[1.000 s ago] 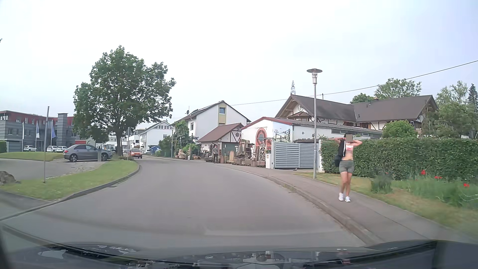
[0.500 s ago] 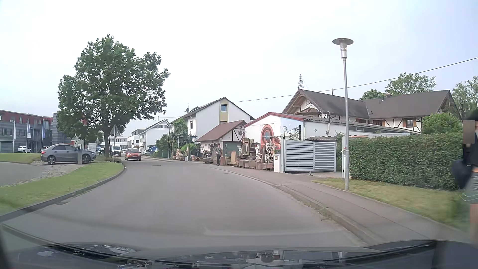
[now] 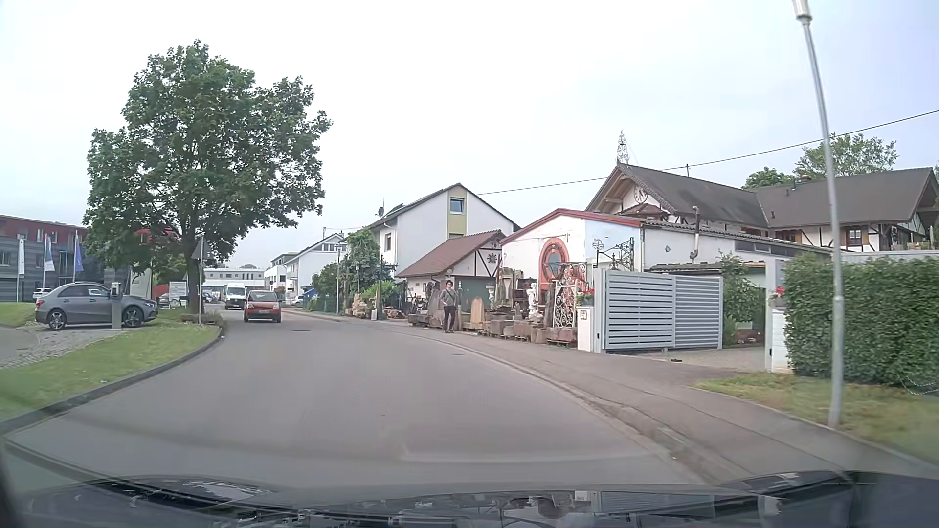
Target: Follow the waypoints while adhering to traffic rules and regulations
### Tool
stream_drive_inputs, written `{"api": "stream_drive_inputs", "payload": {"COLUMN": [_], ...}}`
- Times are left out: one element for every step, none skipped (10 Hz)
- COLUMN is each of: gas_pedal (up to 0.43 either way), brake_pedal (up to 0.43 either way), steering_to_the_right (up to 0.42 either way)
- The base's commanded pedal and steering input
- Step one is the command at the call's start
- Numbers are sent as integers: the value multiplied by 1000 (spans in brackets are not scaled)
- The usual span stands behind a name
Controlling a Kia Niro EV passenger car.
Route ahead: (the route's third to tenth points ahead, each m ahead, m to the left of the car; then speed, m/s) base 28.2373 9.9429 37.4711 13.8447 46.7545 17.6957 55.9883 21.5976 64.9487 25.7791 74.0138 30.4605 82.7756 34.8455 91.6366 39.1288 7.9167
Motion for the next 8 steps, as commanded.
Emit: {"api": "stream_drive_inputs", "payload": {"gas_pedal": [110,110,110,110,110,110,110,110], "brake_pedal": [0,0,0,0,0,0,0,0], "steering_to_the_right": [-58,-62,-64,-66,-69,-74,-78,-84]}}
